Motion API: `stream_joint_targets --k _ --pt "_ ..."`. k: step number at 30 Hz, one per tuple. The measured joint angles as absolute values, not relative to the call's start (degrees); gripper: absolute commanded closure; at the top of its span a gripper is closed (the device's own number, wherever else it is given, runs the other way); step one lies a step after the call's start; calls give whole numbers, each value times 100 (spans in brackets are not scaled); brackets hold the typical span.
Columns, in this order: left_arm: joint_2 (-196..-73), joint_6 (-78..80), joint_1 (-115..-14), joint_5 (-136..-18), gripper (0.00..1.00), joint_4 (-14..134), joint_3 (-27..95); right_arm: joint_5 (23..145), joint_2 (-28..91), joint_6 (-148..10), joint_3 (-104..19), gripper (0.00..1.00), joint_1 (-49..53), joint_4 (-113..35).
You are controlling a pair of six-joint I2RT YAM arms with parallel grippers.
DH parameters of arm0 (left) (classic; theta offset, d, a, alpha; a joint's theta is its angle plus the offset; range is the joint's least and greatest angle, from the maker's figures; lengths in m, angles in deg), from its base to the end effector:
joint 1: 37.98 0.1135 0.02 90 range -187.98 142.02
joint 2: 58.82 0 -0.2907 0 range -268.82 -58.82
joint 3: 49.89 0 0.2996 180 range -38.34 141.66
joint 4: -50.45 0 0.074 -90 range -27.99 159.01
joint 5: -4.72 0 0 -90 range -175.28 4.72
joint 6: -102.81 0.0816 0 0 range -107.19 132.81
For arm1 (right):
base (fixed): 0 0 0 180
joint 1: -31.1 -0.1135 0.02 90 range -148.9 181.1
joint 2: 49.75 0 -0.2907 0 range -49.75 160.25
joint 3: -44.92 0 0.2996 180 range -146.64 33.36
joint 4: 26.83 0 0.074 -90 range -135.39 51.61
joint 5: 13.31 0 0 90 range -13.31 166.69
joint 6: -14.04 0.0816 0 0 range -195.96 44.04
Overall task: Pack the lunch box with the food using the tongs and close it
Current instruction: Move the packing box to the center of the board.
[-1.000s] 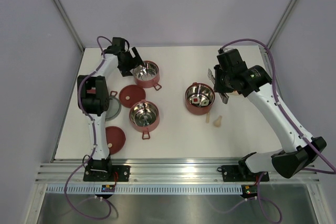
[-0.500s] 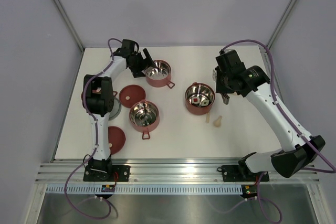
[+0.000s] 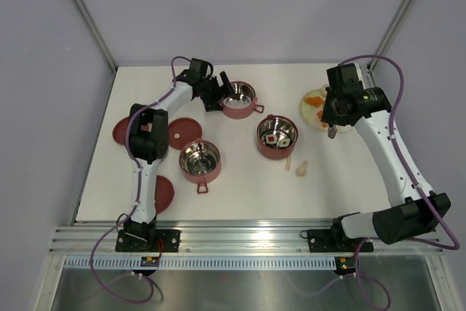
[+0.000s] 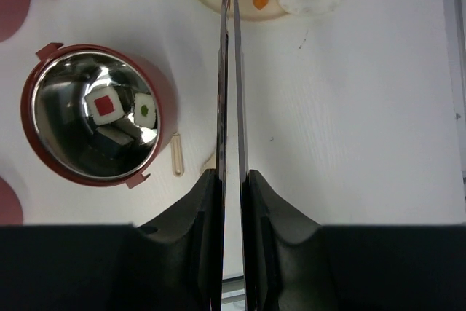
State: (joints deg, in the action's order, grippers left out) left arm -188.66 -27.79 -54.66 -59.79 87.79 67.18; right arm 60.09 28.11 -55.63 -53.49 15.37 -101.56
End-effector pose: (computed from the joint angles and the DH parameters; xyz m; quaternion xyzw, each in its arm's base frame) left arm 0.5581 -0.2039 0.1572 -0.1164 0.9126 -0.3415 0.1926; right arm 0.3225 0.0666 0.3795 0.0821 0.9390 -0.0364 0.3319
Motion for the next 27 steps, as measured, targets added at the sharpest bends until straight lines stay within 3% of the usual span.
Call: stream_joint_targets --k 10,27 --pt "-19277 -2740 -6170 -5760 9 8849 7205 6322 2901 -5534 -4946 74 2272 -9953" --pt "-18735 -1890 -6072 -6291 9 9710 7411 6827 3084 -5469 -4422 73 2753 -9374"
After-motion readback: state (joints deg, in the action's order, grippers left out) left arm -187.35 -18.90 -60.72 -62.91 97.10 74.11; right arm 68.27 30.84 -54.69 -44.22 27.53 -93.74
